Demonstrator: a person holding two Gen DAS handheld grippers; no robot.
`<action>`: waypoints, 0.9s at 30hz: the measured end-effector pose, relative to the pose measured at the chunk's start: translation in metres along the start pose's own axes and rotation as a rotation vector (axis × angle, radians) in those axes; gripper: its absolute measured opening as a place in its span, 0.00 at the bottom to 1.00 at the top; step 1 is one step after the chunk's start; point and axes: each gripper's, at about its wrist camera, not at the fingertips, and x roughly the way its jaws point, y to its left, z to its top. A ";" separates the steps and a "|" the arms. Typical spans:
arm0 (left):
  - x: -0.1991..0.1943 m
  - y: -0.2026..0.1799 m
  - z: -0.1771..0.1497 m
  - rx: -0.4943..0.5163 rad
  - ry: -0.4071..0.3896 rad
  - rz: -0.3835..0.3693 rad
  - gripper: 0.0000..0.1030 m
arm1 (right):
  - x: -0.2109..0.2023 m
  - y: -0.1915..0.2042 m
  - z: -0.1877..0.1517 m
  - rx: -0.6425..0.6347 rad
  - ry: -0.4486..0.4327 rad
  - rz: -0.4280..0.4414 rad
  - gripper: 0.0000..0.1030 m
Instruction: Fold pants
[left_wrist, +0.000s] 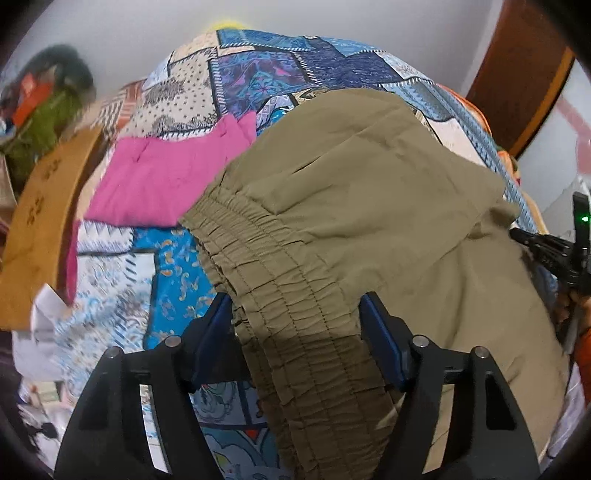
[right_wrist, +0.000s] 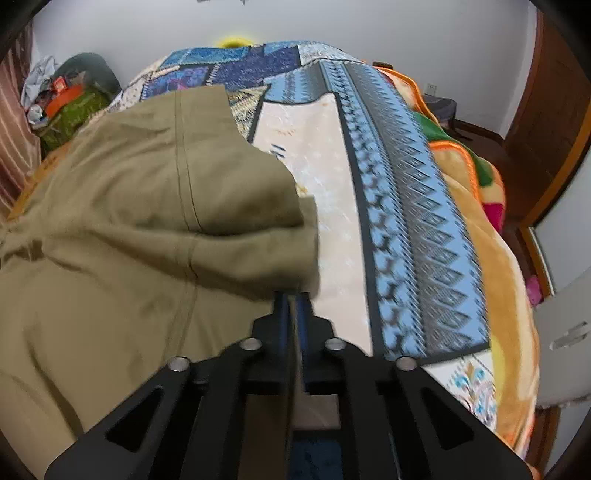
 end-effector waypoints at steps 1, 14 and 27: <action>0.001 -0.001 0.002 0.008 0.000 0.007 0.69 | -0.002 0.000 -0.003 -0.004 0.002 -0.005 0.01; 0.013 0.005 0.011 0.014 0.018 0.051 0.69 | -0.027 -0.013 -0.007 0.054 -0.002 0.039 0.44; 0.016 0.003 0.010 0.031 0.004 0.032 0.70 | 0.027 0.004 0.029 0.040 -0.004 0.129 0.31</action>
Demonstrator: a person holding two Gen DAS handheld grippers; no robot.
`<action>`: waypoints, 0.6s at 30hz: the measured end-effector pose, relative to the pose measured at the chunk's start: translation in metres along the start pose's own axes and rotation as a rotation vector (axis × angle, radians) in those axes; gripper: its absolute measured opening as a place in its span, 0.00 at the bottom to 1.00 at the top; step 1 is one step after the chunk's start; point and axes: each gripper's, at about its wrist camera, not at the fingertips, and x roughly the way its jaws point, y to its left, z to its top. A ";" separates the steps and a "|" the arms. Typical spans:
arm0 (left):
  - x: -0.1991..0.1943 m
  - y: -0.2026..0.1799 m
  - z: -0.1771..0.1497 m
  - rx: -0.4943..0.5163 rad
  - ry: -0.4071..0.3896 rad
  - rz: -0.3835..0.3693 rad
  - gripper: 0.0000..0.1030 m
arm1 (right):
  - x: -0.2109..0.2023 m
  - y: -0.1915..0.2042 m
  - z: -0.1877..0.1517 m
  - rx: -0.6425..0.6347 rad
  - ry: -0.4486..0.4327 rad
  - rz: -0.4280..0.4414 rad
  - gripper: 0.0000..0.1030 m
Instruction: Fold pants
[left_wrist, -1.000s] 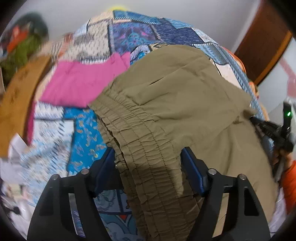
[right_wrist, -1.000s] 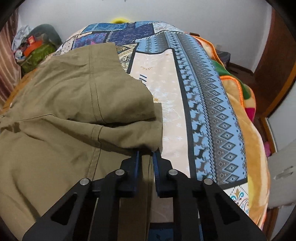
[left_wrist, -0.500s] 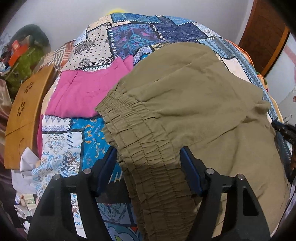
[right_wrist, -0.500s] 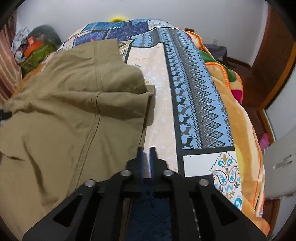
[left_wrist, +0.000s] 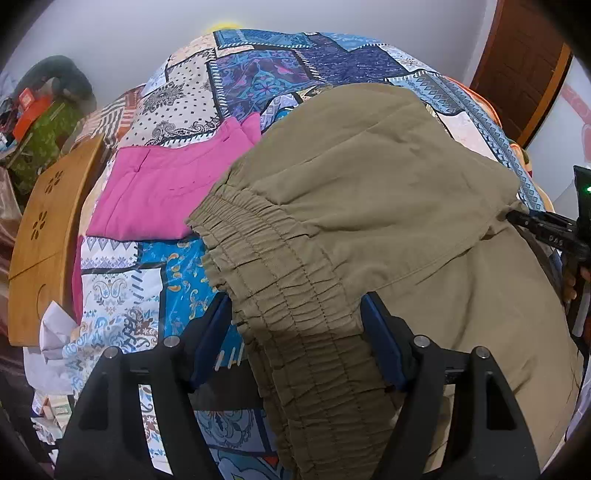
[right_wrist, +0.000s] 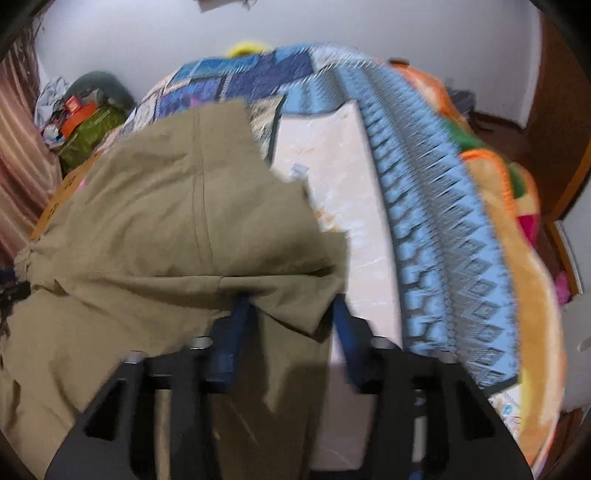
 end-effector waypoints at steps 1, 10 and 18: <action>0.001 -0.001 0.001 0.005 -0.002 0.003 0.70 | 0.001 0.004 -0.002 -0.018 -0.003 -0.012 0.24; -0.001 -0.022 0.006 0.092 -0.040 0.086 0.66 | -0.002 0.017 -0.009 -0.080 0.017 -0.101 0.10; -0.003 -0.014 0.007 0.037 0.001 0.035 0.64 | -0.023 0.005 -0.029 -0.031 0.042 -0.107 0.12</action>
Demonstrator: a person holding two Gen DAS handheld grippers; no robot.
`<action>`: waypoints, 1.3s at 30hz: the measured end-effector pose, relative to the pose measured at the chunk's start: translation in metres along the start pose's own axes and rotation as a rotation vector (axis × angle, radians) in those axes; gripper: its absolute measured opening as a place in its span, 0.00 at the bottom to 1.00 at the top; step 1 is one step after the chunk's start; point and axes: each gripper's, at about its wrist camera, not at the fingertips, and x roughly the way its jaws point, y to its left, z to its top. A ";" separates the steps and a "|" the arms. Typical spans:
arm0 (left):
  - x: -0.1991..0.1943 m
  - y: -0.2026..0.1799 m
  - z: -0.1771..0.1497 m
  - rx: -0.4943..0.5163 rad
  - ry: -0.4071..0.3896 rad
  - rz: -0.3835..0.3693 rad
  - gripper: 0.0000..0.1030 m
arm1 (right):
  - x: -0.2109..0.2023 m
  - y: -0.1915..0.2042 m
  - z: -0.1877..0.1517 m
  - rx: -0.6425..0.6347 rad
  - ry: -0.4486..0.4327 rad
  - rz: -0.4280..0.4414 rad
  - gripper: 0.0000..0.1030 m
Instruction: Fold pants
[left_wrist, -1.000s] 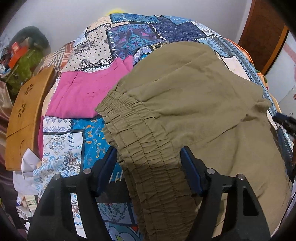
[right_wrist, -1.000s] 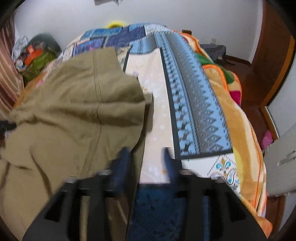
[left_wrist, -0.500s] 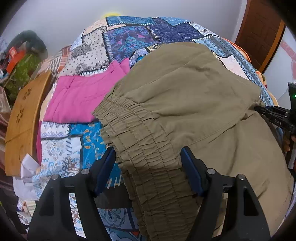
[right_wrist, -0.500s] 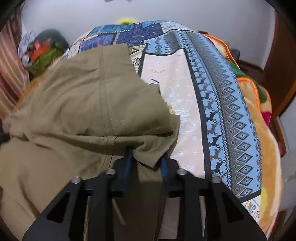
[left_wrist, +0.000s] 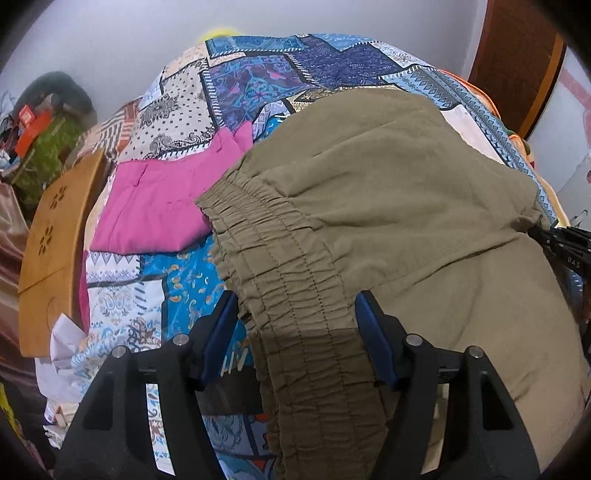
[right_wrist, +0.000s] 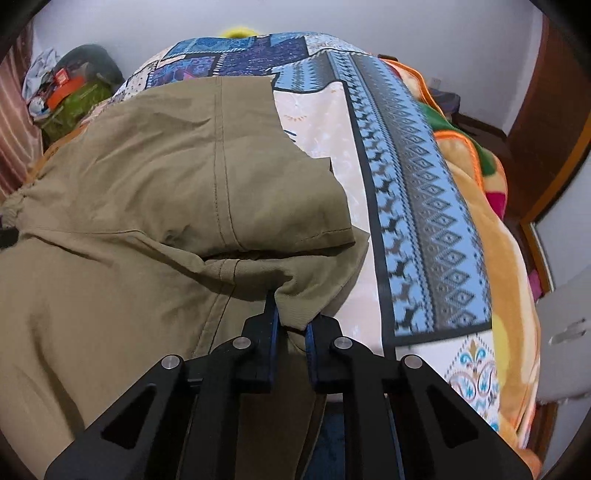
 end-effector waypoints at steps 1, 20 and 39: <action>-0.005 0.002 -0.001 -0.008 0.002 -0.010 0.64 | -0.002 -0.002 0.000 0.008 0.003 0.006 0.16; 0.016 0.023 0.034 -0.145 0.048 -0.077 0.67 | -0.002 -0.020 0.061 0.053 -0.050 0.074 0.37; 0.031 0.017 0.025 -0.121 0.004 0.056 0.56 | 0.024 -0.002 0.042 -0.092 -0.011 -0.029 0.06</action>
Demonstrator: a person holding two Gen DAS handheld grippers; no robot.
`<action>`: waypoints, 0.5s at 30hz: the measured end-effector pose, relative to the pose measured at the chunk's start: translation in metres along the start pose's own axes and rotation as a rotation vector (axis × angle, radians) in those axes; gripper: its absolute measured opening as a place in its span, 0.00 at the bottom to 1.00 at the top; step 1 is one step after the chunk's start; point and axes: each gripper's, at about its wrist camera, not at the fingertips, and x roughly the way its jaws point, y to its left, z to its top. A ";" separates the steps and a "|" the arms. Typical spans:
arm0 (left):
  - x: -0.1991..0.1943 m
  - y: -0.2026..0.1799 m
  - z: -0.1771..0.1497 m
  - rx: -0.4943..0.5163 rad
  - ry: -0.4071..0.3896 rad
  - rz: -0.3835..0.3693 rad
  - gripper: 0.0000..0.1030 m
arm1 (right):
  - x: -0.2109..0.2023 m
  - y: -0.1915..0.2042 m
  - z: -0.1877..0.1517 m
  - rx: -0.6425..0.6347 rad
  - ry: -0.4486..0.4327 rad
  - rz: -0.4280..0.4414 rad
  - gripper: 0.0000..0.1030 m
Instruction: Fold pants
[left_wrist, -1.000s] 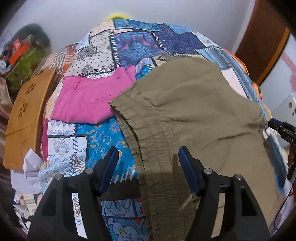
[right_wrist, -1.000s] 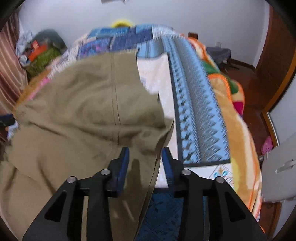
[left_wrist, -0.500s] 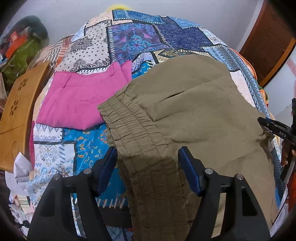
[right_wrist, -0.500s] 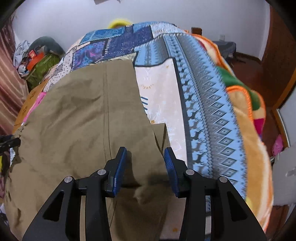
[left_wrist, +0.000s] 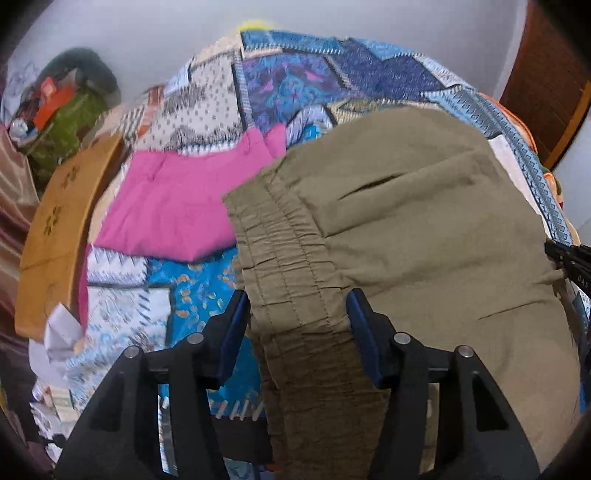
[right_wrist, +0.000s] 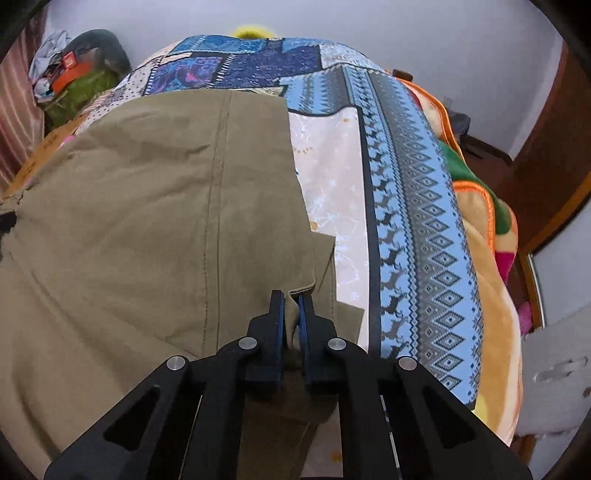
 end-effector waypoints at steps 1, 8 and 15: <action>0.000 -0.001 0.000 0.018 0.003 0.001 0.56 | 0.000 -0.001 -0.001 0.011 0.002 0.003 0.06; -0.029 0.001 0.002 0.066 -0.001 -0.036 0.62 | -0.016 -0.004 0.003 0.013 0.019 -0.024 0.14; -0.061 0.025 0.019 0.030 -0.103 -0.009 0.89 | -0.056 -0.009 0.016 0.042 -0.050 0.015 0.48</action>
